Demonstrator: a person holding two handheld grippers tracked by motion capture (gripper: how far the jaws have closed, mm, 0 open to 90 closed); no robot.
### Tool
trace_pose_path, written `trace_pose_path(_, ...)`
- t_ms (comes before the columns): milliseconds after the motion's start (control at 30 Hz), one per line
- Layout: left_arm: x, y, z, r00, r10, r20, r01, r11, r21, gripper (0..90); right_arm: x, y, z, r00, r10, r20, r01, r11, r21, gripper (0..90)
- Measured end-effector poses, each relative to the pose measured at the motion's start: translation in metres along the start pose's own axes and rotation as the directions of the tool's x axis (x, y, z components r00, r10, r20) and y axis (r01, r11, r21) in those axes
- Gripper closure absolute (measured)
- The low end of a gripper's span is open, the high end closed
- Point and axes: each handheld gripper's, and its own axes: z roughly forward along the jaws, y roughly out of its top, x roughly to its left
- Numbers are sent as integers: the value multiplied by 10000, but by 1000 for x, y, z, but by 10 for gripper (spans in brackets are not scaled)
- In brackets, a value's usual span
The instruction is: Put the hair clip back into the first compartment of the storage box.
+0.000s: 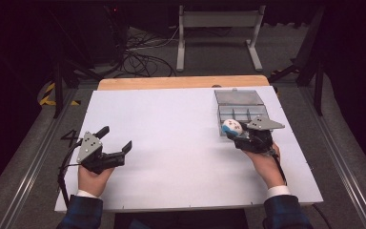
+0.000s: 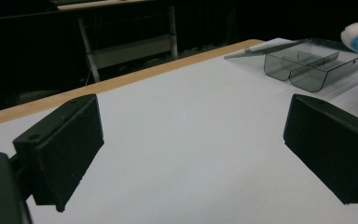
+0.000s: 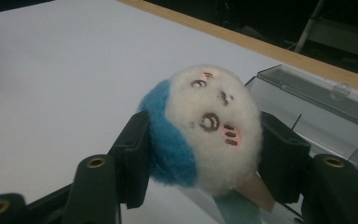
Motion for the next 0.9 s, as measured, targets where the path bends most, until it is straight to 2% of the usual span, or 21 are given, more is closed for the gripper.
trace_pose_path(100,0,0,0,9999,122,21,-122,9999,35,52,-3,3,2,9998,-46,194,46,10000,42,434)
trace_pose_path(267,-1,-1,1,10000,72,47,-73,9999,83,52,-8,7,7,9989,36,468,-40,9999,94,434)
trace_pose_path(500,1,-1,1,10000,36,39,-36,10000,39,52,-13,13,15,9980,91,626,-100,9998,142,434)
trace_pose_path(900,4,-3,0,10000,-64,51,64,10000,32,52,-27,17,33,9935,473,1040,-523,9976,459,434)
